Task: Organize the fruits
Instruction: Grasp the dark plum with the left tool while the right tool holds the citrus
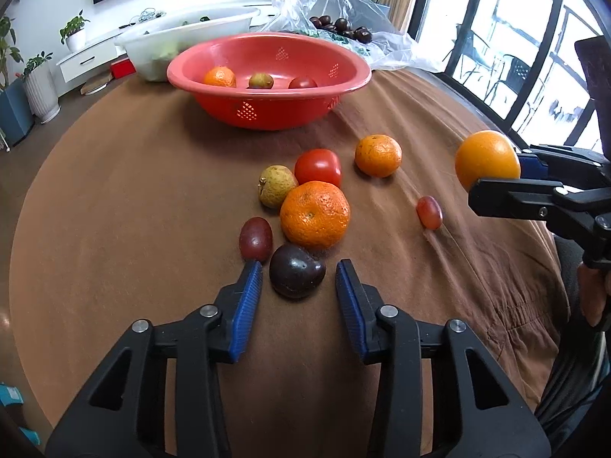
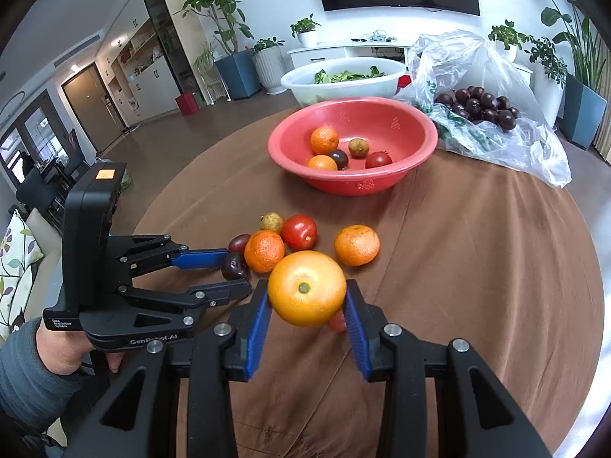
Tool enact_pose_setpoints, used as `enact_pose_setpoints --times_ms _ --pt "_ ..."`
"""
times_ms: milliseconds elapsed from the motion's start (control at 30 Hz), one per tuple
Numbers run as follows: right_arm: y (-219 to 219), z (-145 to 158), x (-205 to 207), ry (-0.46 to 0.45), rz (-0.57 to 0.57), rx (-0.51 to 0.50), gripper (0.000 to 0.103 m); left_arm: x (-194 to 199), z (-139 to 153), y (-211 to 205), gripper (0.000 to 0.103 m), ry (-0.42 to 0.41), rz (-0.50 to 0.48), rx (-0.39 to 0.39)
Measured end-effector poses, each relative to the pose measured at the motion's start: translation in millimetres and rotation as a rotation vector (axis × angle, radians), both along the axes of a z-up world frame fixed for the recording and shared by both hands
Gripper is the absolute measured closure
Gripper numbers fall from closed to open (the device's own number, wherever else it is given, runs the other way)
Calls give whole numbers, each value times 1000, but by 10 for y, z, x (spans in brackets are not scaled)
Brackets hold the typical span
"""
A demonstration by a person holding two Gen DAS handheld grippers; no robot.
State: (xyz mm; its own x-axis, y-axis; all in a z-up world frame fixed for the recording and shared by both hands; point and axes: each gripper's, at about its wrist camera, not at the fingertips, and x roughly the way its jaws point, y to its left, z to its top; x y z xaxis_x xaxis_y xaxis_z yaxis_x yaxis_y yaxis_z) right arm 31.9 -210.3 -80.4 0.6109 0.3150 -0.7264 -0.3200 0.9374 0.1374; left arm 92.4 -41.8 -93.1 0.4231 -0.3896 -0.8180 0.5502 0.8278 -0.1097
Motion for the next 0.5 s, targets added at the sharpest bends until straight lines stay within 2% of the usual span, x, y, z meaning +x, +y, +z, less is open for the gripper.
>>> enact_pose_setpoints --times_ms 33,67,200,500 --pt "-9 -13 -1 0 -3 3 63 -1 2 -4 66 -1 -2 3" --pt "-16 -19 -4 1 -6 6 63 1 2 -18 73 -3 -6 7" --pt "-46 -29 0 4 -19 16 63 -4 3 -38 77 -16 -7 21" --pt "-45 -28 -15 3 -23 26 63 -26 7 -13 77 -18 -3 9"
